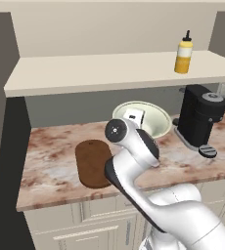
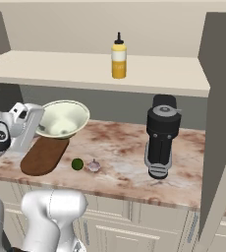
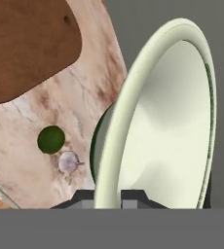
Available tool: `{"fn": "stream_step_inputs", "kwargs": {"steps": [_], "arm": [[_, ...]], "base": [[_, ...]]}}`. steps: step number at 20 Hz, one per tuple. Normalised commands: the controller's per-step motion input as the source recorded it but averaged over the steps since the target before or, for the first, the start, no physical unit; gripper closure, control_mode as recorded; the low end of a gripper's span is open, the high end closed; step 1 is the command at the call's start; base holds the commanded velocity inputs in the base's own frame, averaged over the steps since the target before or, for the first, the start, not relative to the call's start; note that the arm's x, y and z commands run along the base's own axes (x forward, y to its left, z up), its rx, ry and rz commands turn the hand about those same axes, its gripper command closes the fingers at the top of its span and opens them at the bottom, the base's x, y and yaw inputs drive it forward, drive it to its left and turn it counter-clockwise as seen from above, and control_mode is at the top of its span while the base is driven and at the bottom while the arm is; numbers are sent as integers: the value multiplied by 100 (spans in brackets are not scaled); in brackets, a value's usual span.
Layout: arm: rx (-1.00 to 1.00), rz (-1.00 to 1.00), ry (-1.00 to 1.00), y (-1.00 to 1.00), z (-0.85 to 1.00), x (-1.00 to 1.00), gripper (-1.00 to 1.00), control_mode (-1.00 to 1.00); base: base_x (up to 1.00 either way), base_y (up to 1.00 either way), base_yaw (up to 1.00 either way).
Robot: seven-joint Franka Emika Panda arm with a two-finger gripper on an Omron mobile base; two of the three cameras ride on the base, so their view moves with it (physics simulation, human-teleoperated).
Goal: Open the cabinet. Place the bowl and condiment on the counter. Then place the lime and garlic on the cutting board.
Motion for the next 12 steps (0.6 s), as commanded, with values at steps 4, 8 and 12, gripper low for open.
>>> {"fn": "stream_step_inputs", "kwargs": {"steps": [4,8,12], "arm": [[0,0,0,0,-24,40,100,-100],[0,0,0,0,-25,45,100,-100],[0,0,0,0,-27,48,100,-100]], "base": [[0,0,0],[0,0,0],[0,0,0]]}}
